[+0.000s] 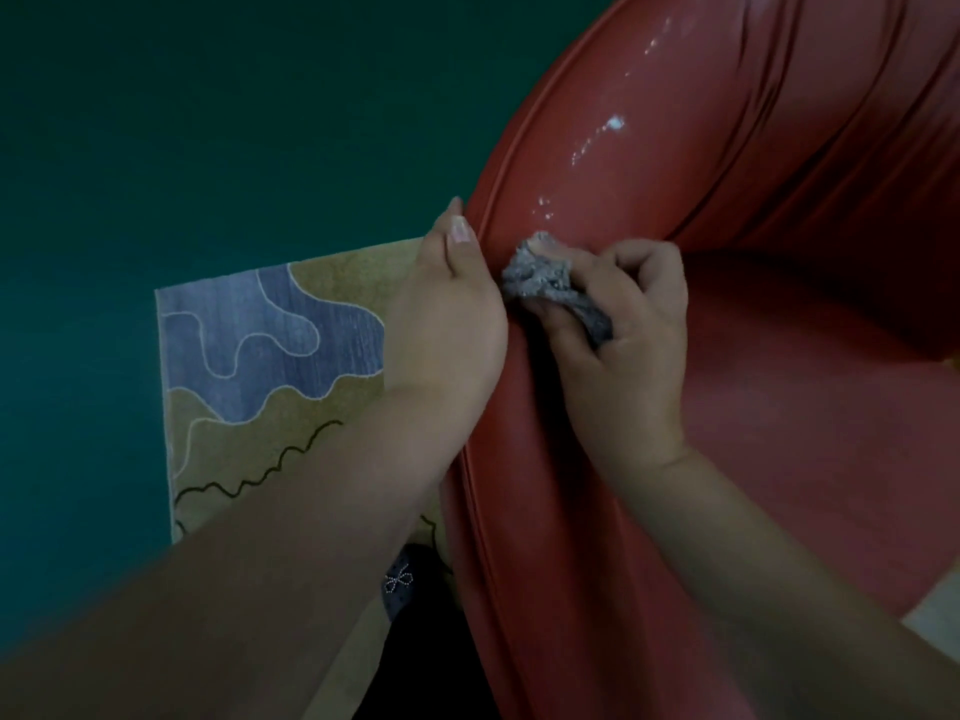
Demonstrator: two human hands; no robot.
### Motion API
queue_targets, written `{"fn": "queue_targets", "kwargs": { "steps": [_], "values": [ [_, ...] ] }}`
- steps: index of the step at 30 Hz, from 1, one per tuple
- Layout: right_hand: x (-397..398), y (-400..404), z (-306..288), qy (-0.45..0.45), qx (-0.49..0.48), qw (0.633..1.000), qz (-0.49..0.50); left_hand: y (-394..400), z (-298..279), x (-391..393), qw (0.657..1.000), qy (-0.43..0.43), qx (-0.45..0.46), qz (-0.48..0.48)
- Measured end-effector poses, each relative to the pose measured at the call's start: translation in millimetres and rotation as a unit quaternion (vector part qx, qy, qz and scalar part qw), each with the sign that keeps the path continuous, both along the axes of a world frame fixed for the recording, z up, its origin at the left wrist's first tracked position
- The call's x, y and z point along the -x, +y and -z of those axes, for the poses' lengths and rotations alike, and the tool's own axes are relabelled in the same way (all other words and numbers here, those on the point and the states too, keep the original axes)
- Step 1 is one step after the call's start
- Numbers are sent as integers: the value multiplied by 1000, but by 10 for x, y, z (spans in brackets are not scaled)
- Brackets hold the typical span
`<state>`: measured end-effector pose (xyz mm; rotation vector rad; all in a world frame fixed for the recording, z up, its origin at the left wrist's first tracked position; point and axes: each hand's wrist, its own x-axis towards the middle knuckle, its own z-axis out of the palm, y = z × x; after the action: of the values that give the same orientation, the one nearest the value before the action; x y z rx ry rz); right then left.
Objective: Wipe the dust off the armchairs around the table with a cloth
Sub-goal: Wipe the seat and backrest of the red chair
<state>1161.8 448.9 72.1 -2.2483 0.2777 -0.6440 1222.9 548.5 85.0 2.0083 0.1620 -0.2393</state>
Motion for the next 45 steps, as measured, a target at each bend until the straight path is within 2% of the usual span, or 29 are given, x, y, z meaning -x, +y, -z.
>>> {"fn": "queue_targets", "kwargs": {
  "steps": [4, 10, 14, 20, 26, 31, 36, 39, 42, 45],
  "values": [
    [-241, -87, -48, 17, 3, 1000, 4, 24, 35, 70, 999, -19, -37, 1],
    [-507, -185, -109, 41, -15, 999, 32, 31, -38, 104, 994, -19, -82, 73],
    [-297, -108, -73, 52, -117, 990, 52, 53, -30, 93, 991, -20, -91, 100],
    [-769, -276, -137, 49, -50, 995, 76, 53, -16, 68, 984, -23, -120, 130],
    [-354, -155, -49, 30, -50, 998, 32, 54, -33, 71, 968, -41, -198, 150],
    [-779, -384, -69, 14, 43, 998, 36, 49, -67, 76, 966, -49, -206, 151],
    [-634, -269, 13, -5, 2, 998, 68, 54, -60, 81, 965, -55, -211, 147],
    [-514, -247, 24, -1, -7, 999, 51, 54, -77, 84, 967, -51, -202, 148],
    [-784, -394, -21, -4, 27, 998, 49, 45, -92, 82, 967, -54, -206, 142],
    [-1004, -482, -45, -9, 15, 997, 76, 35, -89, 85, 969, -51, -195, 141]
  ]
}}
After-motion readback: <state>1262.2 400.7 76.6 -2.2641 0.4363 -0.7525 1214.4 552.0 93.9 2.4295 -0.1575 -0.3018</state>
